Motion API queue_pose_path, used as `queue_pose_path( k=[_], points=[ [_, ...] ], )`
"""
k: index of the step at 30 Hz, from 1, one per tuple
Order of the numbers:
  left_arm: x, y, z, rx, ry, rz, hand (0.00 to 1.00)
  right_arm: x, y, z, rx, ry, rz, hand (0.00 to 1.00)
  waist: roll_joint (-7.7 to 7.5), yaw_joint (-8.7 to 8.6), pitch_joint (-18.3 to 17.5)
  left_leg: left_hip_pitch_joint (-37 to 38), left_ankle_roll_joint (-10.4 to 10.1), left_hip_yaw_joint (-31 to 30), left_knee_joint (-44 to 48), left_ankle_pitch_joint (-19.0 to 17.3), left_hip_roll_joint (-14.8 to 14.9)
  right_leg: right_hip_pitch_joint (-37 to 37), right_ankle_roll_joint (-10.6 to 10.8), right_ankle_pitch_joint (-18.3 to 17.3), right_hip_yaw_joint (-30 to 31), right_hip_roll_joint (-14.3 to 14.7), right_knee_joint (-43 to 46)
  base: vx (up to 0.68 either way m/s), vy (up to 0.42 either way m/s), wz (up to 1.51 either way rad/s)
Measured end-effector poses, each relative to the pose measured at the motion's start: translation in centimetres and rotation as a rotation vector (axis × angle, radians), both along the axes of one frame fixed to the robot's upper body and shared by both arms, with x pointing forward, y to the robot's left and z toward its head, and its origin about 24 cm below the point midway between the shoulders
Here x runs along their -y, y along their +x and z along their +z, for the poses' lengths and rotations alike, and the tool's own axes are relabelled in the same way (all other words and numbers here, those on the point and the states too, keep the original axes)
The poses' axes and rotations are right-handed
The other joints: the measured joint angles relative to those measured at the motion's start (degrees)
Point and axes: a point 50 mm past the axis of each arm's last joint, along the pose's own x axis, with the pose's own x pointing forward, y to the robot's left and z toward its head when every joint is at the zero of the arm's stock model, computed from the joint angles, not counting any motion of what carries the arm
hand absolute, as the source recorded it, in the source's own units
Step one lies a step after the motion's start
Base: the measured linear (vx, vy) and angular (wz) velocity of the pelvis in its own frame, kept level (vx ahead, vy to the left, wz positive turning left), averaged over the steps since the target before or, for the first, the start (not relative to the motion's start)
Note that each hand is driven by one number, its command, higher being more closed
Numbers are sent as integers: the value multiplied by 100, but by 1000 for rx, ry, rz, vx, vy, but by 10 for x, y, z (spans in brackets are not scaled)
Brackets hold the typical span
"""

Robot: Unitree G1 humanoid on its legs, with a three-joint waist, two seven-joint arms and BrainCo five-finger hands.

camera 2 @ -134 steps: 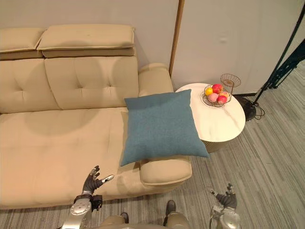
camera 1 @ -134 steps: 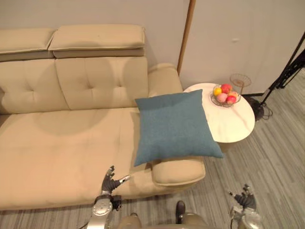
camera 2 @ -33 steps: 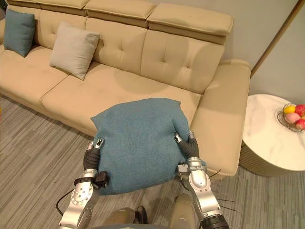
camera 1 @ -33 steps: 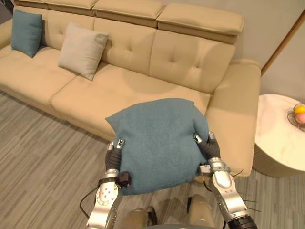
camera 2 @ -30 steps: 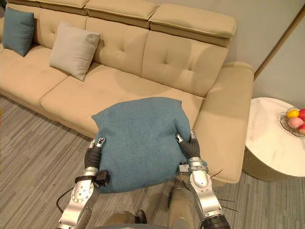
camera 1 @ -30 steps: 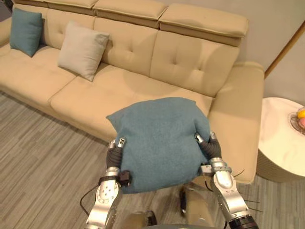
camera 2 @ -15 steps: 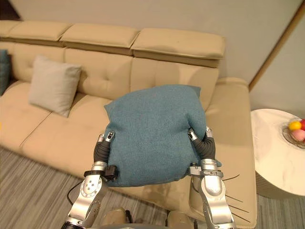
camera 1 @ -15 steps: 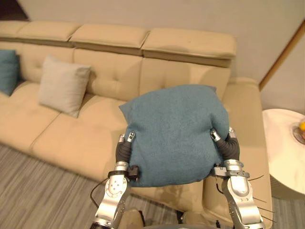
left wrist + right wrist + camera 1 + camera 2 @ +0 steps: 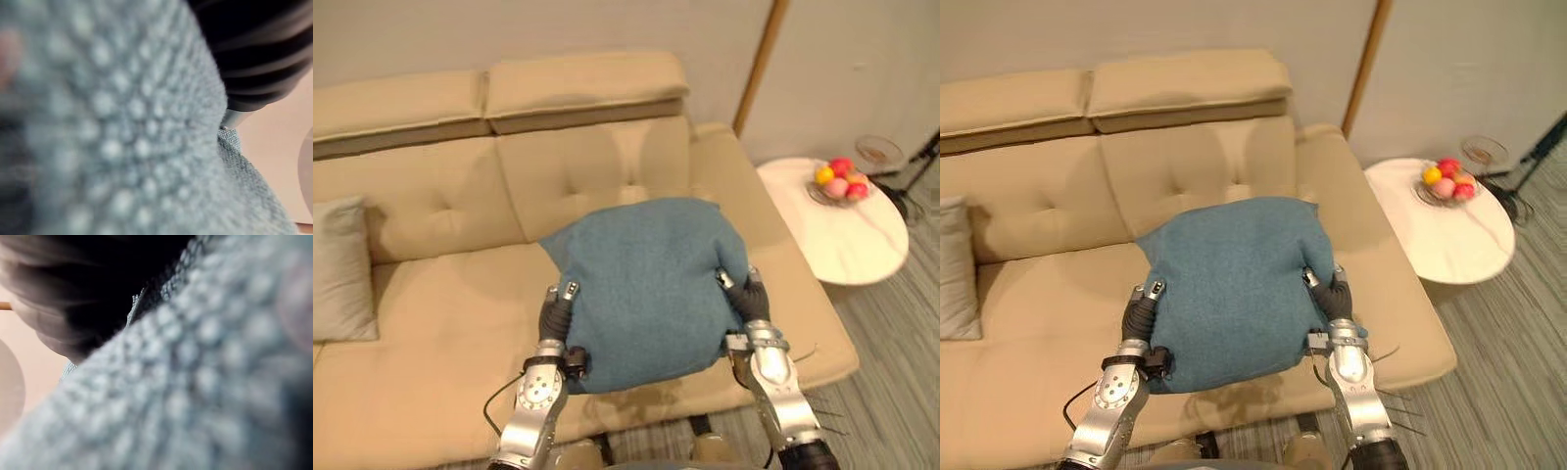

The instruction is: Pick up cushions and gather them together orderly.

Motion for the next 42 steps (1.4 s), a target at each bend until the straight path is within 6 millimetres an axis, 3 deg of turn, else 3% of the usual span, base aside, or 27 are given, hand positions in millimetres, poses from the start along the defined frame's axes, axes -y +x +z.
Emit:
queue_pose_path(
  k=[2, 4, 7, 9, 11, 13, 14, 16, 18, 19, 20, 22, 25, 27, 31, 35, 40, 42],
  points=[
    [1, 9, 3, 16, 27, 7, 100, -2, 7, 3, 10, -16, -3, 100, 12, 8, 92, -176, -1, -36, 95, -1, 26, -90, 13, 13, -193, -7, -27, -93, -33, 5],
    [2, 30, 16, 72, 49, 14, 100, -4, 22, 17, 69, -48, -13, 100, 61, 10, 329, -521, -21, -176, 254, 14, 68, -289, -33, 55, -381, 16, -28, -158, -58, 26],
    [-3, 70, 54, 207, 85, 53, 100, -12, 55, 58, 211, -76, -27, 100, 82, 37, 687, -1227, -57, -366, 273, 279, 85, -860, -196, 278, -615, 29, -73, -226, -90, 26],
    [-3, 99, 92, 312, 121, 73, 100, -16, 76, 89, 297, -86, -61, 100, 81, 106, 894, -1595, -40, -476, 268, 481, 91, -1134, -144, 461, -752, 32, -145, -182, -97, 28],
    [-1, 123, 133, 414, 146, 99, 100, -16, 91, 123, 383, -70, -114, 100, 85, 221, 1084, -1833, -37, -528, 279, 606, 147, -1343, -88, 606, -809, 74, -136, -140, -81, 13],
    [0, 144, 206, 602, 175, 147, 100, -18, 106, 183, 545, -15, -183, 100, 76, 315, 1383, -2085, -38, -630, 200, 812, 172, -1571, -119, 721, -921, 111, -135, -130, -81, 17],
    [0, 147, 228, 654, 180, 164, 100, -19, 108, 199, 588, 1, -200, 100, 71, 320, 1455, -2149, -50, -651, 144, 871, 166, -1637, -128, 740, -946, 115, -135, -104, -67, 21],
    [-5, 150, 306, 825, 155, 244, 100, -27, 118, 265, 717, 70, -249, 100, 77, 311, 1639, -2400, -53, -775, -30, 1131, 104, -1925, -145, 862, -1008, 110, -137, -97, -52, 16],
    [-4, 144, 355, 925, 112, 285, 100, -33, 120, 303, 777, 108, -277, 100, 76, 294, 1655, -2597, -58, -812, -104, 1232, 93, -2121, -141, 905, -1047, 108, -153, -76, -28, 12],
    [-3, 140, 377, 963, 101, 297, 100, -33, 118, 319, 806, 135, -297, 0, 77, 289, 1713, -2605, -50, -841, -219, 1295, 70, -2145, -147, 909, -1081, 99, -175, -68, -24, 15],
    [-3, 138, 388, 980, 100, 302, 0, -34, 117, 327, 821, 149, -308, 0, 77, 290, 1713, -2637, -49, -863, -272, 1328, 58, -2189, -157, 917, -1095, 98, -188, -60, -23, 18],
    [-4, 128, 422, 1040, 93, 325, 0, -33, 113, 356, 863, 168, -336, 0, 77, 276, 1713, -2750, -68, -941, -659, 1573, -19, -2374, -185, 972, -1195, 67, -282, -39, -22, 21],
    [-2, 122, 444, 1063, 67, 332, 0, -26, 116, 381, 856, 160, -358, 0, 119, 278, 1812, -2819, -109, -1122, -1216, 1953, -55, -2527, -210, 1011, -1409, 83, -387, -25, -42, 29],
    [-4, 125, 445, 1038, 52, 333, 0, -19, 119, 387, 826, 181, -362, 0, 130, 283, 1920, -2779, -150, -1219, -1512, 2131, -50, -2529, -227, 1024, -1537, 96, -456, -5, -34, 27],
    [-16, 149, 417, 877, 9, 342, 0, -14, 135, 373, 708, 204, -308, 0, 143, 319, 2024, -2735, -169, -1260, -2022, 2393, -55, -2635, -237, 1032, -1660, 103, -541, 21, 10, 7],
    [-17, 175, 363, 714, 20, 280, 0, -13, 149, 345, 606, 111, -246, 0, 145, 316, 2138, -2748, -169, -1224, -2103, 2393, -94, -2677, -236, 1031, -1716, 85, -541, 32, 63, 2],
    [-26, 189, 311, 579, 45, 255, 0, -9, 156, 319, 557, -1, -202, 0, 145, 321, 2138, -2880, -174, -1110, -2117, 2390, -28, -2877, -233, 1027, -1678, 107, -486, 2, 61, -8],
    [-31, 190, 299, 549, 33, 268, 0, -13, 155, 316, 573, -23, -172, 0, 145, 311, 2138, -2896, -175, -1064, -2114, 2391, -5, -2955, -232, 1023, -1627, 146, -422, -23, 39, -16]
  ],
)
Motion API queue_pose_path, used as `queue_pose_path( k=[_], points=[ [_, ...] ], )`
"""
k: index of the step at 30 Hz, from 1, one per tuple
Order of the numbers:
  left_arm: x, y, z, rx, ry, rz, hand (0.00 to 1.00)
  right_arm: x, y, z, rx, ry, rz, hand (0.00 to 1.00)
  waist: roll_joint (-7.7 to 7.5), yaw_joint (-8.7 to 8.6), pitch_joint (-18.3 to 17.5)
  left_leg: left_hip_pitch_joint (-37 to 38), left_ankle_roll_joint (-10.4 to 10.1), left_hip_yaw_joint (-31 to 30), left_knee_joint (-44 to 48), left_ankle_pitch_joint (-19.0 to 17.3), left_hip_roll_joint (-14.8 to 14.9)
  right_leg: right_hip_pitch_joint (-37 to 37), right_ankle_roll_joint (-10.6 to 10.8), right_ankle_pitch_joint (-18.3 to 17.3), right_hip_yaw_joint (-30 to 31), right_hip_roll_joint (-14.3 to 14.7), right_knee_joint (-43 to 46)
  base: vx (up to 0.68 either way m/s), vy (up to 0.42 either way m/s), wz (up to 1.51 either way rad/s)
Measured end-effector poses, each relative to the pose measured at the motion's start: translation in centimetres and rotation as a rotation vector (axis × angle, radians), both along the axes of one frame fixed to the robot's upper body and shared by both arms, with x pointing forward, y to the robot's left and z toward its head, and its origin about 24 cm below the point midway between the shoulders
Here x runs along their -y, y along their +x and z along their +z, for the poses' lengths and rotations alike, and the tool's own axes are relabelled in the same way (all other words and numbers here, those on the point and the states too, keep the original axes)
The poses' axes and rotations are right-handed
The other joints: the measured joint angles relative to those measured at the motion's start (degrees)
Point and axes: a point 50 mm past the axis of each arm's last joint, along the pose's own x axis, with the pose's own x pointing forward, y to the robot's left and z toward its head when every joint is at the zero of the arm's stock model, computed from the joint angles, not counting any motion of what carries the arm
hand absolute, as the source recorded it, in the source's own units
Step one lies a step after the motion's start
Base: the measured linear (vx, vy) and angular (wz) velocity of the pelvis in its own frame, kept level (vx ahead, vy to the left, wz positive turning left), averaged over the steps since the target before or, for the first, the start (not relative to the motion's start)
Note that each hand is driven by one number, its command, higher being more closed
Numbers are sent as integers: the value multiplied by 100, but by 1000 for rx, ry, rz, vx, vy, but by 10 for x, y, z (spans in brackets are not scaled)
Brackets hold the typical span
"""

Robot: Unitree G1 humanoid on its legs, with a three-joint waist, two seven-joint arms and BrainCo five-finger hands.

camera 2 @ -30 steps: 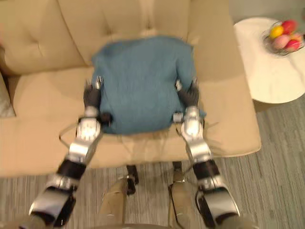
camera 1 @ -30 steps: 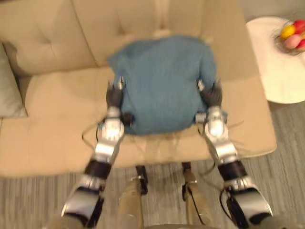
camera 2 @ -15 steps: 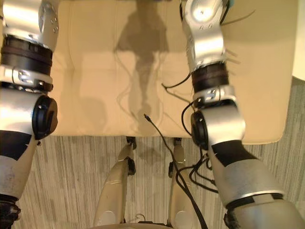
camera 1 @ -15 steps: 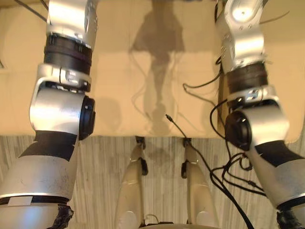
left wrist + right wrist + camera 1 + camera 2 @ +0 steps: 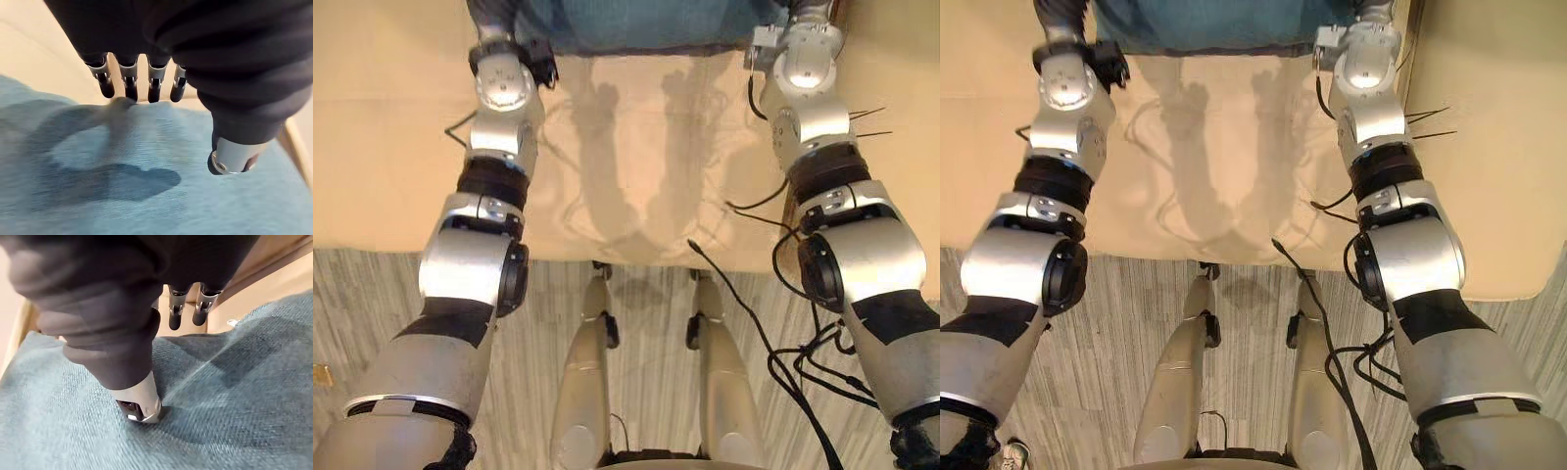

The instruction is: Pick up cushions and gather them together orderly.

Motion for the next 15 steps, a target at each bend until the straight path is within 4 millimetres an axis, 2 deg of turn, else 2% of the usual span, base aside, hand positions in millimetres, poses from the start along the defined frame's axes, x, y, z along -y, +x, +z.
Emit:
queue_pose_path(
  k=[3, 8, 12, 14, 15],
  points=[
    [-6, 0, -11, -19, -13, 12, 0, -5, -5, 1, 40, -14, 26, 0, 0, 11, 0, 40, -2, 123, 26, 0, 34, -69, -6, -17, 121, 47, 114, -32, 30, -18],
    [-16, -7, -18, 11, -12, 19, 0, 0, -16, -2, 111, -21, 46, 0, 0, 12, 0, 204, -39, 160, 32, 16, 150, -69, -102, -188, 146, 125, 410, -46, 8, -7],
    [-42, -27, -13, 119, -3, 70, 0, 11, -38, -3, 231, -38, 73, 0, -1, 59, 0, 331, -82, 214, 28, 48, 223, -31, -139, -226, 178, 196, 518, -46, -17, -8],
    [-49, -43, -14, 194, 15, 81, 0, 25, -52, -14, 277, -38, 73, 0, 0, 104, 0, 498, -83, 245, 42, 47, 229, 96, -127, -285, 201, 201, 589, -43, -3, -2],
    [-51, -53, -25, 221, 24, 79, 0, 33, -58, -31, 267, -42, 71, 0, -3, 120, -2, 676, -105, 261, 65, 26, 229, 264, -128, -343, 201, 198, 642, -29, 3, 5]
  ],
)
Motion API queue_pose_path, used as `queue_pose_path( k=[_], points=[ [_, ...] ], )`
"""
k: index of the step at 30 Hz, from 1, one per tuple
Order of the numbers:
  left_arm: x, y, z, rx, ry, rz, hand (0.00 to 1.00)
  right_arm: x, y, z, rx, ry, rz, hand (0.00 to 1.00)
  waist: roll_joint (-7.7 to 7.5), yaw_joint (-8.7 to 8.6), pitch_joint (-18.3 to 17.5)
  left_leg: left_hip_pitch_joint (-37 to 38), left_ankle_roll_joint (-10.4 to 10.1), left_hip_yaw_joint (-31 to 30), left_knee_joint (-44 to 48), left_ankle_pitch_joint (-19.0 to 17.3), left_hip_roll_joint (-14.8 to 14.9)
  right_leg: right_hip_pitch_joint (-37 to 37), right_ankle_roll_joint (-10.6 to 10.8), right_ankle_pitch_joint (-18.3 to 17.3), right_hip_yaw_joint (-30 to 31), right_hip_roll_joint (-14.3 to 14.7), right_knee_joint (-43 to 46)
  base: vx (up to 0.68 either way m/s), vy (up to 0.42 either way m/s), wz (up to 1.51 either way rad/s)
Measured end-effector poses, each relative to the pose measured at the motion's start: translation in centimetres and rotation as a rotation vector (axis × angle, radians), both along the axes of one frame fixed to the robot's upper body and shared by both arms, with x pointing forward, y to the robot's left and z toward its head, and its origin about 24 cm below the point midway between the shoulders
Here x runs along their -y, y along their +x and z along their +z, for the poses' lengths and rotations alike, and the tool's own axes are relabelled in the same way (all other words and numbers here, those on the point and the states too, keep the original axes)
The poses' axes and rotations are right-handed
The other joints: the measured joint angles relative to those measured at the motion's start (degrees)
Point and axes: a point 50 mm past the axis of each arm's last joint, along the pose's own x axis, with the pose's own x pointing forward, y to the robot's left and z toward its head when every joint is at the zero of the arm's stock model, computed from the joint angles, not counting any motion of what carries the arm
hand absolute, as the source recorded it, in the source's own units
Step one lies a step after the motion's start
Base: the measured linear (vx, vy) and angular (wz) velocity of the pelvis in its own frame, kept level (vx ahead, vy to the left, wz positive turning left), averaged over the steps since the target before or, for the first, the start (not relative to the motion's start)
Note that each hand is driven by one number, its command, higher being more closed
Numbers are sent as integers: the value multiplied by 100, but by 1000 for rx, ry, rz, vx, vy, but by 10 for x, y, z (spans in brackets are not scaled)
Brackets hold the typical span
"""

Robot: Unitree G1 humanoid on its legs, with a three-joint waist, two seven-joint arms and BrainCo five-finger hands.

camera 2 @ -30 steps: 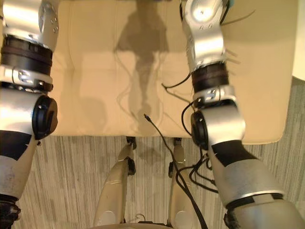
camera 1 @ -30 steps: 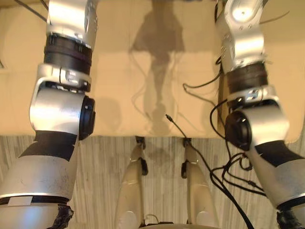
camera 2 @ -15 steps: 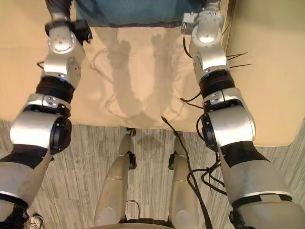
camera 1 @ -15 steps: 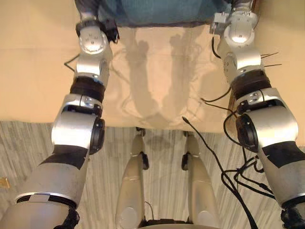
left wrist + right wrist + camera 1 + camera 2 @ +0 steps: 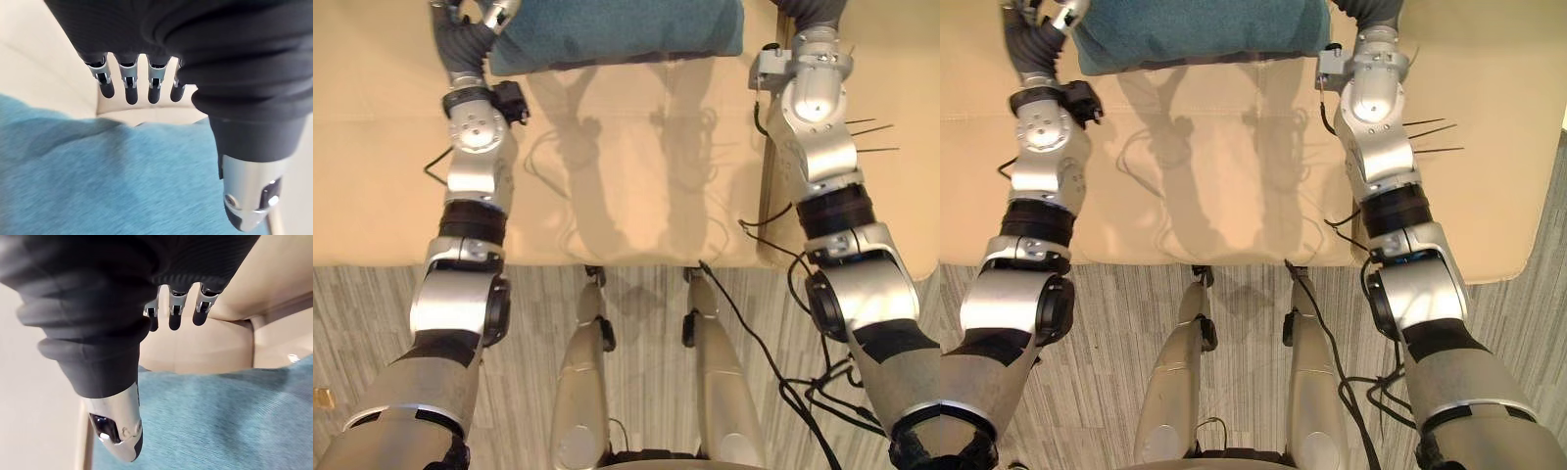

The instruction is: Pick up cushions and gather them together orderly.

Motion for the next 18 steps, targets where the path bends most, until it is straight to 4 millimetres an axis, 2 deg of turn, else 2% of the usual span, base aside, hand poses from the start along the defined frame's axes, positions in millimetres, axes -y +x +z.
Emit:
queue_pose_path(
  k=[1, 3, 5, 6, 8, 9, 10, 11, 13, 14, 15, 16, 17, 18],
  points=[
    [-1, -5, -9, 1, 9, -2, 0, 4, -3, -12, -15, -4, -1, 0, 0, 5, 0, 93, -37, 2, 41, -32, 3, 117, 0, -40, -6, -3, 18, -40, -1, 11],
    [-5, -26, -47, -23, 27, -14, 0, 14, -18, -55, -78, -28, 11, 0, 0, 18, -1, 462, -48, -3, 215, -230, 31, 500, -3, -237, -57, -8, 189, -29, -14, 12],
    [-3, -50, -108, -144, 19, -64, 0, 25, -38, -114, -221, -66, 15, 0, -6, 38, -84, 803, -28, -15, 431, -466, 37, 863, 15, -495, -98, -32, 386, 10, -21, 11],
    [-2, -57, -127, -197, 10, -75, 0, 27, -43, -131, -274, -76, 17, 0, -10, 44, -177, 825, -19, -19, 496, -554, 37, 906, 52, -572, -103, -38, 398, 35, -26, 3],
    [5, -86, -204, -455, -48, -116, 0, 31, -65, -199, -501, -79, 24, 0, -25, 59, -446, 1012, -56, 13, 720, -826, 42, 1203, 54, -627, -69, -16, 309, 52, -33, -6],
    [10, -98, -231, -557, -58, -140, 0, 32, -76, -223, -593, -78, 31, 0, -22, 57, -502, 1150, -57, 30, 767, -908, 40, 1376, 63, -634, -47, -17, 255, 42, -23, -7],
    [13, -106, -248, -626, -64, -154, 0, 33, -83, -241, -659, -76, 33, 0, -30, 49, -566, 1236, -59, 36, 779, -949, 36, 1479, 73, -641, -31, -18, 215, 35, -12, -8],
    [18, -117, -271, -729, -61, -175, 0, 35, -94, -266, -761, -71, 30, 0, -31, 33, -684, 1348, -54, 44, 798, -1008, 29, 1618, 83, -648, -12, -22, 157, 53, -13, -9],
    [20, -150, -329, -1005, -65, -210, 0, 40, -124, -331, -1046, -46, 13, 0, -34, -21, -1073, 1651, -44, 49, 854, -1149, 18, 1989, 127, -680, 20, -34, 13, 69, -14, -9],
    [19, -159, -342, -1073, -65, -213, 0, 42, -132, -345, -1117, -47, 6, 0, -37, -58, -1163, 1750, -32, 47, 852, -1173, 11, 2092, 139, -688, 23, -41, -24, 67, -9, -3],
    [16, -175, -362, -1184, -68, -216, 0, 47, -147, -369, -1239, -46, -11, 0, -34, -140, -1284, 1943, -49, 46, 834, -1221, -5, 2313, 147, -694, 25, -53, -109, 65, 5, -4],
    [15, -187, -377, -1279, -66, -221, 0, 54, -165, -389, -1349, -38, -46, 0, -39, -147, -1368, 2155, -44, 56, 815, -1275, -27, 2542, 150, -695, 48, -68, -195, 50, 7, -3],
    [14, -191, -382, -1308, -65, -219, 0, 57, -173, -397, -1393, -38, -59, 0, -39, -150, -1411, 2224, -41, 59, 804, -1286, -34, 2616, 154, -697, 50, -75, -223, 37, 16, -4],
    [11, -200, -391, -1368, -71, -211, 0, 63, -189, -411, -1484, -26, -84, 0, -60, -154, -1541, 2358, -41, 70, 727, -1290, -54, 2741, 158, -698, 50, -85, -291, 34, 15, -1]
  ],
)
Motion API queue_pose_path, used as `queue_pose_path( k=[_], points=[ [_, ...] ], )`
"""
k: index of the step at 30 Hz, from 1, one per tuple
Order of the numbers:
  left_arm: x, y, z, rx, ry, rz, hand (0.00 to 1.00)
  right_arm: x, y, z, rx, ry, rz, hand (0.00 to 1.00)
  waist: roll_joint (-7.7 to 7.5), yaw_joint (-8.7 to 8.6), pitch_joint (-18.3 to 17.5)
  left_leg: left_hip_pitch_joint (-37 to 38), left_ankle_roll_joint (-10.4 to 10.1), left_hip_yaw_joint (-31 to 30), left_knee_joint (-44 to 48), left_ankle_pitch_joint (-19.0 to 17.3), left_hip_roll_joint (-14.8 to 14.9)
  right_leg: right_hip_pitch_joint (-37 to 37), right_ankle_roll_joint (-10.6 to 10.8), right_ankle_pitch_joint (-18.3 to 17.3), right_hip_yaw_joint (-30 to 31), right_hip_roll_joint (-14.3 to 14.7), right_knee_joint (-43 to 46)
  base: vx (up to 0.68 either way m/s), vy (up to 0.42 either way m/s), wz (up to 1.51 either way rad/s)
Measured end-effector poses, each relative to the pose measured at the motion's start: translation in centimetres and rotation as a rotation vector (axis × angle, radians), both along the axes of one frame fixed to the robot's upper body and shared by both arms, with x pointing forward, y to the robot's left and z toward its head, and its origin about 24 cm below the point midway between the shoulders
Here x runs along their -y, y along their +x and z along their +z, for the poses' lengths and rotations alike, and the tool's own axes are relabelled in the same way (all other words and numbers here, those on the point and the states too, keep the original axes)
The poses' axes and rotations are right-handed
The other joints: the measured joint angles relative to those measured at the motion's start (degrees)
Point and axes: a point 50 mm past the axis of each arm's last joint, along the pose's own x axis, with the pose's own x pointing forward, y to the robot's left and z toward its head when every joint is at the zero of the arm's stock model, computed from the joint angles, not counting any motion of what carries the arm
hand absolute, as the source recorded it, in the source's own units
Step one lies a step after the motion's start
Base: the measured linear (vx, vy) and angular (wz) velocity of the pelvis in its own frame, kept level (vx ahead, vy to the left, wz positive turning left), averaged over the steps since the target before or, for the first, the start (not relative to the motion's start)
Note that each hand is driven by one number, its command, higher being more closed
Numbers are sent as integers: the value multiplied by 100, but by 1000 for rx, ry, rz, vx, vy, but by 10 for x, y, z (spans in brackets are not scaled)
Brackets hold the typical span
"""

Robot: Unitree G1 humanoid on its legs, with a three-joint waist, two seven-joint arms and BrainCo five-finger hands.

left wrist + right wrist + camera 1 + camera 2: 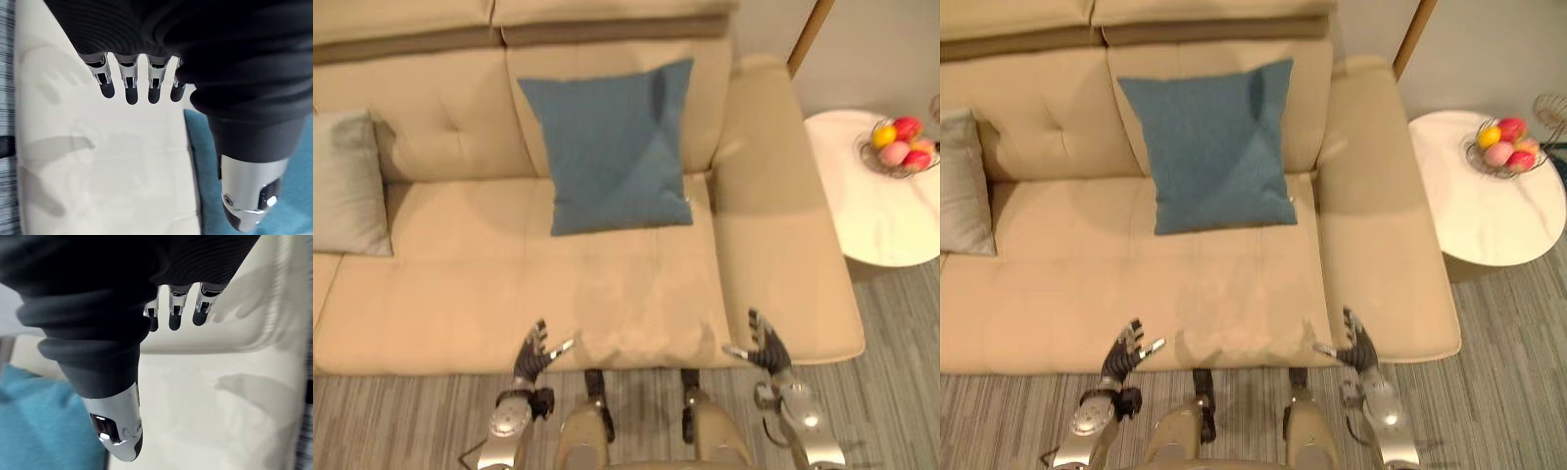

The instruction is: Pick up cushions and gather them together orderly.

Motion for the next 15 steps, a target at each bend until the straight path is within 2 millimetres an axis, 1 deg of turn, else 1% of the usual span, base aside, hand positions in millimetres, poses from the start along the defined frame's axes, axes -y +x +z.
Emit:
queue_pose_path(
  k=[1, 2, 3, 4, 6, 7, 9, 10, 11, 12, 13, 14, 15],
  points=[
    [-4, -12, -9, -63, 16, 6, 0, 5, -16, -13, -88, -12, -20, 0, -33, -5, -121, 200, -1, -7, -119, 0, -30, 181, 8, -2, 0, -9, -80, 73, 24, -2],
    [-6, -17, -11, -85, 22, 6, 0, 7, -22, -17, -117, -17, -29, 0, -46, -7, -145, 305, -1, -9, -160, 0, -40, 268, 14, -5, 2, -11, -102, 66, 18, -2],
    [-9, -29, -17, -131, 28, 4, 0, 13, -35, -23, -173, -22, -57, 0, -66, -39, -217, 494, -1, -21, -266, 0, -67, 418, 47, -30, 4, -22, -153, 74, 21, 0],
    [-10, -44, -22, -183, 40, -4, 0, 19, -50, -29, -228, -34, -85, 0, -81, -125, -359, 671, -1, -22, -373, 1, -102, 553, 89, -72, 4, -43, -168, 55, 24, 0],
    [-10, -57, -27, -229, 46, -16, 0, 22, -61, -32, -260, -36, -98, 0, -102, -140, -493, 792, -1, 9, -474, 1, -135, 564, 105, -98, 44, -61, -163, 52, 27, -12],
    [-10, -62, -29, -252, 46, -28, 0, 22, -64, -34, -276, -28, -94, 0, -136, -129, -531, 871, 0, 98, -508, 0, -153, 564, 110, -100, 160, -62, -150, 35, 23, -27],
    [-11, -63, -29, -256, 47, -28, 0, 19, -62, -35, -277, -20, -84, 0, -190, -112, -501, 875, 36, 238, -431, -27, -163, 509, 142, -97, 299, -64, -29, 15, 24, -36],
    [-12, -62, -29, -253, 51, -29, 0, 15, -57, -35, -271, -11, -82, 0, -236, -113, -508, 675, 88, 299, -106, -136, -163, 340, 198, -39, 339, -91, 157, -21, 40, -35],
    [-11, -52, -26, -225, 54, -37, 0, 13, -54, -35, -267, -5, -79, 0, -300, -131, -491, 416, 239, 332, 315, -239, -180, 135, 331, 50, 405, -157, 345, -37, 48, -33],
    [-9, -46, -23, -203, 50, -38, 0, 14, -52, -35, -265, -9, -74, 0, -229, -70, -482, 259, 360, 340, 421, -314, -45, 99, 512, 177, 462, -84, 317, -129, 40, -32],
    [-6, -35, -19, -160, 41, -32, 0, 10, -43, -35, -256, -1, -65, 0, -83, -29, -406, 173, 322, 382, 571, -336, 142, -299, 379, -434, 341, -40, 1655, -107, 17, -15],
    [-6, -31, -17, -144, 44, -35, 0, 8, -44, -35, -261, 3, -59, 0, -79, -45, -400, 164, 319, 333, 627, -334, 151, -499, 280, -833, 243, -60, 2584, -125, -5, 22],
    [-6, -27, -14, -126, 49, -39, 0, 3, -48, -38, -275, 15, -55, 0, -86, -81, -388, 200, 323, 212, 725, -333, 121, -557, 358, -1278, 188, -138, 3828, -39, -51, 54]
  ],
)
